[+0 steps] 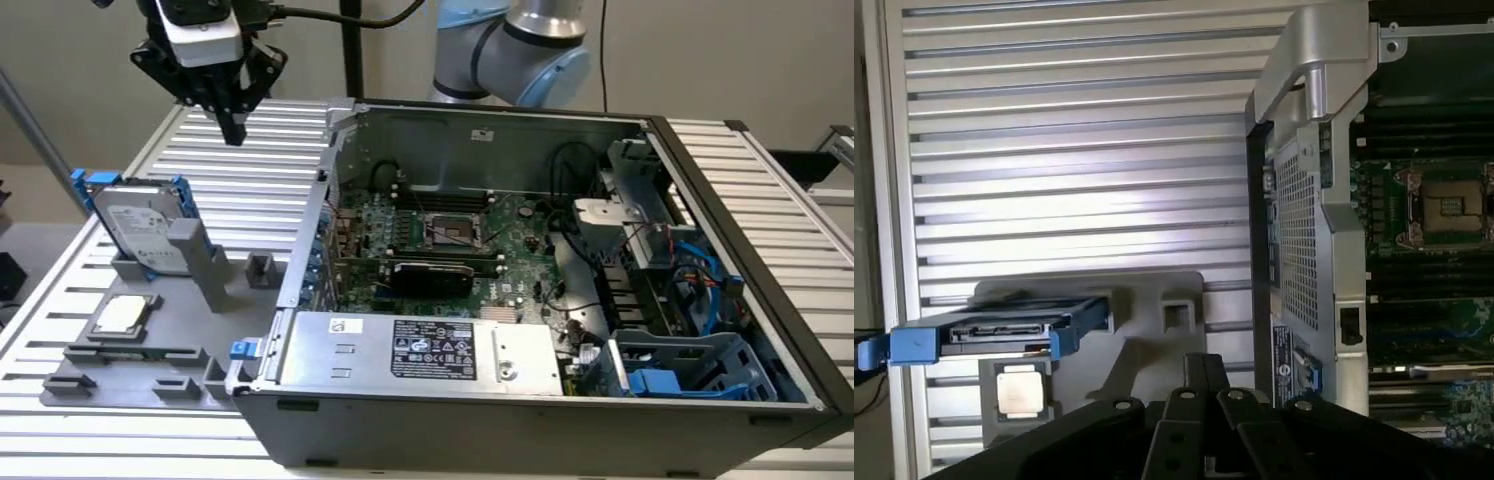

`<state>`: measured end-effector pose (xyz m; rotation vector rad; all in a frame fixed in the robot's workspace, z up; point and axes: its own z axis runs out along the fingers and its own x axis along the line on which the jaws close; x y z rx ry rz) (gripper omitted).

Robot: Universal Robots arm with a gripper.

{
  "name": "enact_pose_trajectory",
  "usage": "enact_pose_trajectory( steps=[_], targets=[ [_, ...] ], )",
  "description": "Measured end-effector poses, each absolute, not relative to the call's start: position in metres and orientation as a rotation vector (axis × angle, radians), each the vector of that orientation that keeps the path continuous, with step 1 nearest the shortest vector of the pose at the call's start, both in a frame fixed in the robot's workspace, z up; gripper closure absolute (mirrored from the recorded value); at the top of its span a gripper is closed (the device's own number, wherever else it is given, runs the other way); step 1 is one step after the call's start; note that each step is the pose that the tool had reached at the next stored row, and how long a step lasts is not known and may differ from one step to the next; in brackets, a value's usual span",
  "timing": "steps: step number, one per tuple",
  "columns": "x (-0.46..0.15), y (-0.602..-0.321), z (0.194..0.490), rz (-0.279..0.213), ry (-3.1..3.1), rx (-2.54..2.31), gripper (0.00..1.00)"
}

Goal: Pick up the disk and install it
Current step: 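Reach for the disk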

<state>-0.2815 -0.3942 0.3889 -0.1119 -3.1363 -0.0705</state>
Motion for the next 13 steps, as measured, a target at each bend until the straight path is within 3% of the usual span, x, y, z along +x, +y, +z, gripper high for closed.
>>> enact_pose_trajectory(
  steps=[13],
  targets=[
    [-0.341, -0.392, 0.384, -0.061, -3.135, -0.112, 1.0]
  ],
)
